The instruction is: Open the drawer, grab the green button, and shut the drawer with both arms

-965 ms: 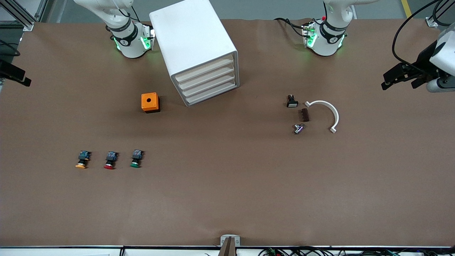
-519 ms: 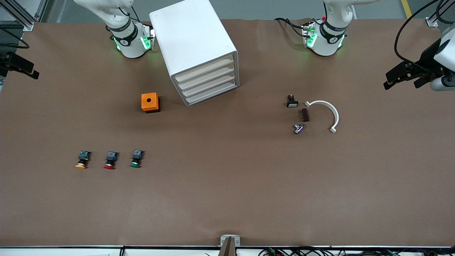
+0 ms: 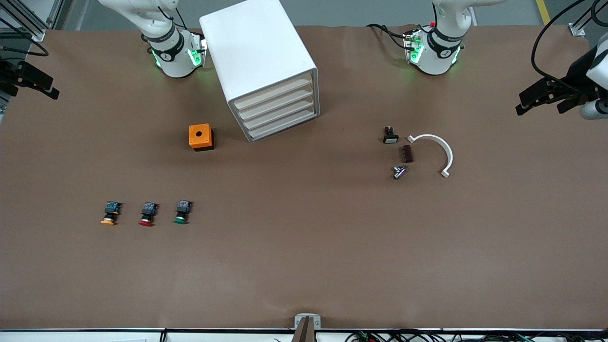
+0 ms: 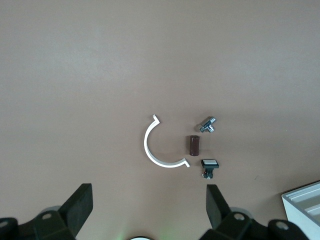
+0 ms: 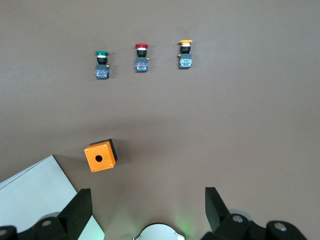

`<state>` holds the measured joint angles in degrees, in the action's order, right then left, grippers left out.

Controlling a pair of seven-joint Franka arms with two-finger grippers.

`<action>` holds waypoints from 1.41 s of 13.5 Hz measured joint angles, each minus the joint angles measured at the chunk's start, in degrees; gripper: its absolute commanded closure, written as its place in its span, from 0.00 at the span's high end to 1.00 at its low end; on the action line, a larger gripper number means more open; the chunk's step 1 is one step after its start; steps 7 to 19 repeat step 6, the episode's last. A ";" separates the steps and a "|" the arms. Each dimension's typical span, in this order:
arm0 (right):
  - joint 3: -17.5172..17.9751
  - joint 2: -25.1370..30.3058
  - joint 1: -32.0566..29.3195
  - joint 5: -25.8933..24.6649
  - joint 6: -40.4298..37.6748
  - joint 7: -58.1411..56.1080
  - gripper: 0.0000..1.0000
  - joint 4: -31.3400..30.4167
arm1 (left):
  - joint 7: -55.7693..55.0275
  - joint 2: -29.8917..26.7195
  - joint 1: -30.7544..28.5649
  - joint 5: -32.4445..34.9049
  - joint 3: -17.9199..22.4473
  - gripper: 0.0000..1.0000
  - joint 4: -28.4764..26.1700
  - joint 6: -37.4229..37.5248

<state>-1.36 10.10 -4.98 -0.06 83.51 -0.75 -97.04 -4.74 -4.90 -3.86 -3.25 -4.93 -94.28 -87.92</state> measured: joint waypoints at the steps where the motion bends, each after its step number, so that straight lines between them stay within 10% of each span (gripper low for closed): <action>1: 0.01 0.03 0.00 0.00 0.10 0.00 1.00 0.00 | 0.00 0.17 0.00 0.00 0.00 1.00 0.02 0.05; 19: 0.08 0.06 0.01 0.58 1.53 -0.03 1.00 0.01 | 0.00 0.31 0.00 0.00 0.00 1.00 0.09 0.17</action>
